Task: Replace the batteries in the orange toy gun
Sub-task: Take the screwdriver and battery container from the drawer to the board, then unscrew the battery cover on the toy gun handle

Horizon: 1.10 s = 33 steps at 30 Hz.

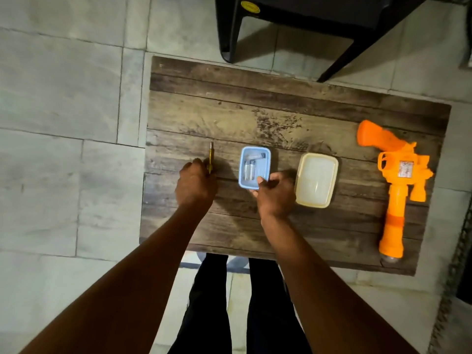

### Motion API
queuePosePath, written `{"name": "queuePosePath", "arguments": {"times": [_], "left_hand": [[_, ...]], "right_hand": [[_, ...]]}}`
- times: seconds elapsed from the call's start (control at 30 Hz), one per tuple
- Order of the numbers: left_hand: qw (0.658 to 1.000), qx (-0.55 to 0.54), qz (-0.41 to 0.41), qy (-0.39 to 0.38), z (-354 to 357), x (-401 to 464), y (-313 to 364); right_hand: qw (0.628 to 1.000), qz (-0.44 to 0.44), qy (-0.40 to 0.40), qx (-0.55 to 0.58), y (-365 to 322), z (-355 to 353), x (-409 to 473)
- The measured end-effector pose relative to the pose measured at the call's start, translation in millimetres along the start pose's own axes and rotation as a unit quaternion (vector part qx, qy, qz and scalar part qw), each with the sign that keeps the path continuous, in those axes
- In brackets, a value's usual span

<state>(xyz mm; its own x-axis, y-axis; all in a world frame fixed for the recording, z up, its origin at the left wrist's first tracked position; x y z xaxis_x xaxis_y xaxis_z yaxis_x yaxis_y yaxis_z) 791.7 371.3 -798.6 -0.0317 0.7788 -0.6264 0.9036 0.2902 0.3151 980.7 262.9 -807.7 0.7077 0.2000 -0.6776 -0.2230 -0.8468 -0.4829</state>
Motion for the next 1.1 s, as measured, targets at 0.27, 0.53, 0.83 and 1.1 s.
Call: {"name": "queuePosePath", "arguments": {"times": [0.27, 0.53, 0.83, 1.1], "left_hand": [[0.999, -0.009, 0.037, -0.011, -9, -5, 1], [0.978, -0.062, 0.188, 0.059, -91, -84, 34], [0.93, -0.211, 0.302, 0.007, -187, -258, 122], [0.874, -0.24, 0.413, -0.088, -183, -378, 189]], "right_hand": [[0.995, 0.079, -0.043, 0.047, 3, 0, -16], [0.992, 0.043, -0.039, 0.109, -31, -75, -103], [0.963, -0.084, -0.013, 0.256, -86, -230, -242], [0.922, -0.154, 0.035, 0.354, -51, -359, -313]]}}
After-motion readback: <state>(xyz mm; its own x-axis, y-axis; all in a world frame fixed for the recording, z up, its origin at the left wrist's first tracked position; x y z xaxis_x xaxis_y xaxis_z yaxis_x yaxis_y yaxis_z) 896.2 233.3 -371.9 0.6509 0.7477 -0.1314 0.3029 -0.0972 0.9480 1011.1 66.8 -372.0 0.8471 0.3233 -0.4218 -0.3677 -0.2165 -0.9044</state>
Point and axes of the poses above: each hand's wrist, its own x-axis towards the middle knuckle, its own z-axis out of the palm, y = z × x, the point moved 7 cm from there along x, towards the middle knuckle, and after that the axes turned 3 degrees about z, right-handed, at the moved point
